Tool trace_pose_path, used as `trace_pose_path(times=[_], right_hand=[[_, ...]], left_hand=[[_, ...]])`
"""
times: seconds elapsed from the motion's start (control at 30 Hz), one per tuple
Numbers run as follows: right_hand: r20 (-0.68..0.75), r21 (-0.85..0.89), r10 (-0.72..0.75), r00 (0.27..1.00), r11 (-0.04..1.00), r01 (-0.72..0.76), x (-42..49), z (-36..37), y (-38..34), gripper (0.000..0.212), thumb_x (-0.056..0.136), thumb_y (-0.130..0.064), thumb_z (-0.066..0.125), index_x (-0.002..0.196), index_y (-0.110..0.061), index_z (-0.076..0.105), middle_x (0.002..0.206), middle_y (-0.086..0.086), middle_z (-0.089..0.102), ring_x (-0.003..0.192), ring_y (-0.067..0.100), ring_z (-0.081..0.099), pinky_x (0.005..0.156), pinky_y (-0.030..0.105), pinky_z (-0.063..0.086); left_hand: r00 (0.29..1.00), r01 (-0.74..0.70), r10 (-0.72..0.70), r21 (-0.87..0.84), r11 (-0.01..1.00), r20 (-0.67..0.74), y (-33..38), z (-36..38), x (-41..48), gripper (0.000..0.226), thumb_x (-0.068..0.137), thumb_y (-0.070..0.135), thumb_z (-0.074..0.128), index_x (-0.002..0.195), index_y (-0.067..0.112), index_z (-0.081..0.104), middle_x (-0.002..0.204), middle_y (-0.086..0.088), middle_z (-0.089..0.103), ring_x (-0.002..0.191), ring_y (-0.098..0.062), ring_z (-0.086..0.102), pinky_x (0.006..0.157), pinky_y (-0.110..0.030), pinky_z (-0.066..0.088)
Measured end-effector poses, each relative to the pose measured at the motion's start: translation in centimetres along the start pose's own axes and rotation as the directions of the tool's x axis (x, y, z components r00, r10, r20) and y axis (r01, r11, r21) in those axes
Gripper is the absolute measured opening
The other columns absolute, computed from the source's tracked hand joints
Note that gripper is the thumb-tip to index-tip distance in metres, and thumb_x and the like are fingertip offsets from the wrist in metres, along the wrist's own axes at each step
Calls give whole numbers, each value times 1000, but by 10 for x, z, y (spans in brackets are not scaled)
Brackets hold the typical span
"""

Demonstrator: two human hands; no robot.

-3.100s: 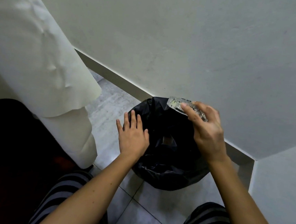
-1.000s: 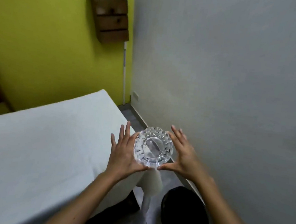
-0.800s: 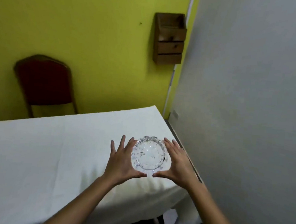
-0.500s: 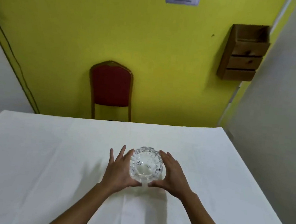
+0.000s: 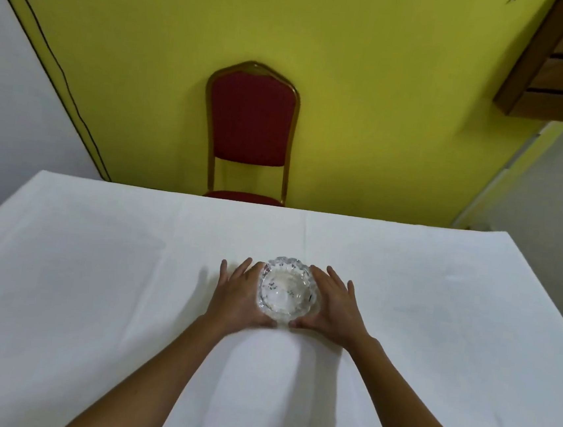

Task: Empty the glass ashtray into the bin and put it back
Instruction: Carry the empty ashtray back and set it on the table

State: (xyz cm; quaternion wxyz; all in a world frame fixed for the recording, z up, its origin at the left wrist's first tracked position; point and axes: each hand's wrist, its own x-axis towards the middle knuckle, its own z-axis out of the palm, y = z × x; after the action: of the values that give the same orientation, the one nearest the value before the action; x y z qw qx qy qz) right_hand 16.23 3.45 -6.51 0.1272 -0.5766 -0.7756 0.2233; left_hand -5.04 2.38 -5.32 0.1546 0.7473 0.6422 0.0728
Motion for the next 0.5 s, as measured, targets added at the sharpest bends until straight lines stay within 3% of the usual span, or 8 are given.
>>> trace_pose_path(times=[0.5], right_hand=[[0,-37,65,998,997,-65,10,-11,19,119,54,-69,77,149,-23,22,157,-6,27,149,21,10,116,58,9]], left_hand=[[996,-26,25,17,1000,88,13,5,29,127,53,68,78,150,12,18,159,-7,25,150,-18,-5,119,-47,-11]])
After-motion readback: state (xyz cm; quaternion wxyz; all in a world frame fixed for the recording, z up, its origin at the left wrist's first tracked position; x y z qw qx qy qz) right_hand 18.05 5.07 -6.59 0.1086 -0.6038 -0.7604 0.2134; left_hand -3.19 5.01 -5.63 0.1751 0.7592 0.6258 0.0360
